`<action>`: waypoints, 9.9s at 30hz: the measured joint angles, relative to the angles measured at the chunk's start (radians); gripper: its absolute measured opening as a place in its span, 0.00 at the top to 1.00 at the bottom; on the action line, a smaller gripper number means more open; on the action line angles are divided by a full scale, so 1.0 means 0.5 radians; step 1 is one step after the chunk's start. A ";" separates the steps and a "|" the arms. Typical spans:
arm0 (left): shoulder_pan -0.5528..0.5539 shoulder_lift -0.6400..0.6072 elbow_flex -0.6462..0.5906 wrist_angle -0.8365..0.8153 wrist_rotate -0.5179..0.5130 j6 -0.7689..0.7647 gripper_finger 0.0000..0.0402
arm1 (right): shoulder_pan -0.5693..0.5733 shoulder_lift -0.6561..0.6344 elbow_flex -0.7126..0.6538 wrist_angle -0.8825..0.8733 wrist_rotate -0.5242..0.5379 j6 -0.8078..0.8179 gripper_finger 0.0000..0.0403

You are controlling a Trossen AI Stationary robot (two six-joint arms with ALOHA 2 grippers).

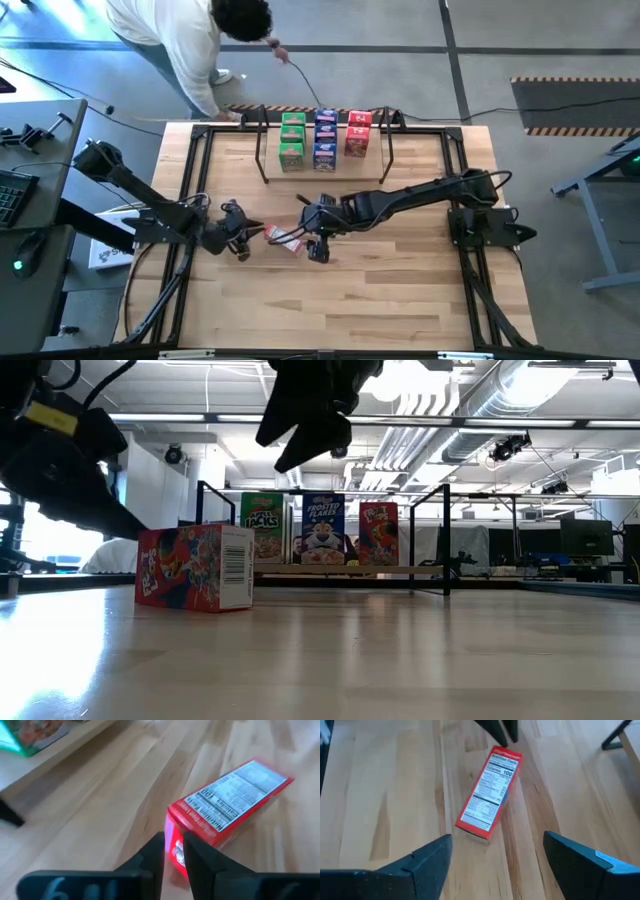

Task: Stack cereal on shelf
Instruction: Put the red cereal box on the shelf aligned with the red cereal box

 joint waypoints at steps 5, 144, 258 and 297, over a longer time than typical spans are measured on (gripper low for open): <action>0.059 0.044 -0.042 0.351 0.096 0.201 0.89 | -0.006 0.000 0.000 0.036 0.007 0.065 0.25; 0.224 0.663 -0.193 1.940 0.276 0.765 0.92 | 0.011 0.091 -1.926 3.608 0.605 -0.578 0.60; 1.466 0.231 -0.193 2.034 2.027 0.892 0.92 | -0.862 -0.532 -0.151 -0.766 -0.023 -1.298 0.58; 1.626 0.101 -0.193 1.945 2.148 0.882 0.92 | -1.153 -0.527 -0.350 -0.463 0.003 -1.311 0.41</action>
